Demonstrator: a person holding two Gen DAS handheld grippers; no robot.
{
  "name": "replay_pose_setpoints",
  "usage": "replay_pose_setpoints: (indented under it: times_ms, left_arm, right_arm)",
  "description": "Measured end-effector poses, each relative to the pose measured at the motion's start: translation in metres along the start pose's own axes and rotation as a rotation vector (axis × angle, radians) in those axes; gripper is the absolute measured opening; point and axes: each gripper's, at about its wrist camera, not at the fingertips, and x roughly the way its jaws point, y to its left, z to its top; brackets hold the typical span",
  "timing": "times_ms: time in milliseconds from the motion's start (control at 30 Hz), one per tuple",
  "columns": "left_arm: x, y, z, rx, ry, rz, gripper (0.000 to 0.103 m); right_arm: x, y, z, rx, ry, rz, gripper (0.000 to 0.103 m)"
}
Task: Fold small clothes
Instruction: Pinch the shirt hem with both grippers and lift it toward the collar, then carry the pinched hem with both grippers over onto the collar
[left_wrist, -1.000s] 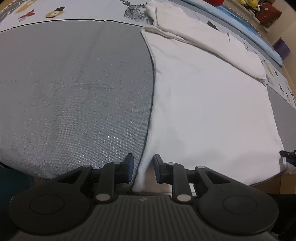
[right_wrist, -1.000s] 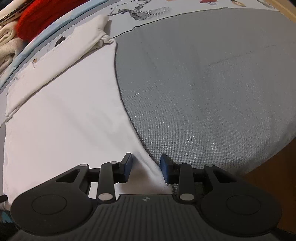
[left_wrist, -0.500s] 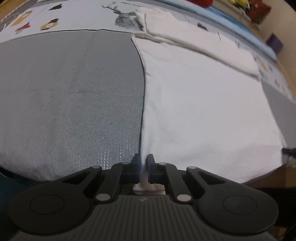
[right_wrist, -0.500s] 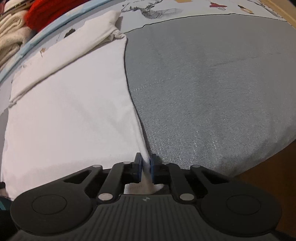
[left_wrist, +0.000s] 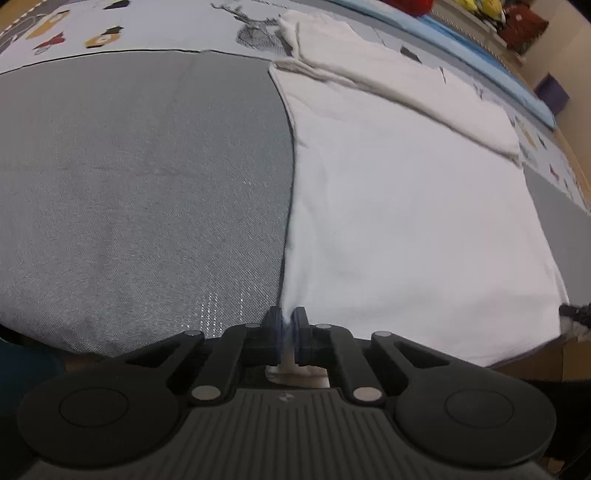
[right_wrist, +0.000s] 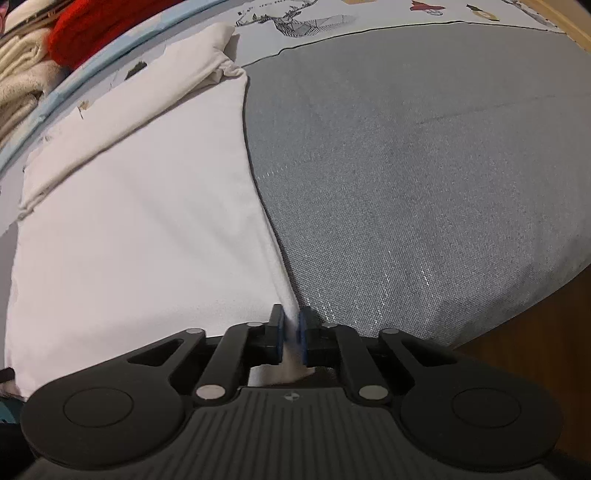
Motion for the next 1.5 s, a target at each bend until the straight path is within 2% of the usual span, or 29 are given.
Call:
replay_pose_setpoints:
  times_ms: [167,233,400,433,667,800,867,967,1100,1267,1433,1500]
  left_arm:
    - [0.003,0.007,0.0,-0.035,0.035,-0.004,0.009]
    - [0.005,0.005,-0.001,-0.028,0.046,-0.008,0.014]
    - [0.006,0.001,-0.002,0.0,0.043,0.009,0.014]
    - [0.006,0.0,-0.003,0.007,0.041,0.012,0.014]
    - [0.006,-0.005,-0.008,0.034,0.058,0.015,0.014]
    - [0.007,-0.003,-0.007,0.021,0.06,0.011,0.014]
    - [0.007,-0.002,-0.006,0.017,0.06,0.009,0.012]
    - [0.003,-0.003,-0.005,0.024,0.04,0.018,0.006]
    - [-0.023,-0.006,0.004,0.05,-0.018,0.002,0.006]
    - [-0.076,-0.016,0.015,0.128,-0.124,-0.049,0.006]
    - [-0.149,-0.02,0.007,0.203,-0.197,-0.117,0.005]
    - [-0.187,-0.019,0.001,0.23,-0.221,-0.168,0.005]
  right_arm:
    - [-0.002,-0.005,-0.002,0.013,0.01,0.005,0.008]
    - [0.001,-0.007,-0.004,0.021,0.032,0.006,0.011]
    - [0.001,-0.001,-0.005,-0.011,0.033,0.001,0.012]
    - [0.001,0.0,-0.005,-0.014,0.033,0.004,0.014]
    - [0.002,0.008,-0.006,-0.065,0.041,0.02,0.014]
    - [0.004,0.011,-0.005,-0.078,0.043,0.016,0.014]
    - [0.004,0.011,-0.004,-0.078,0.042,0.014,0.013]
    - [0.002,0.011,-0.004,-0.08,0.031,0.01,0.006]
    - [-0.018,0.008,0.004,-0.042,-0.031,0.051,0.005]
    - [-0.069,0.001,0.02,0.015,-0.154,0.191,0.005]
    - [-0.122,0.0,0.014,-0.026,-0.252,0.282,0.005]
    - [-0.148,-0.003,0.007,-0.038,-0.288,0.328,0.005]
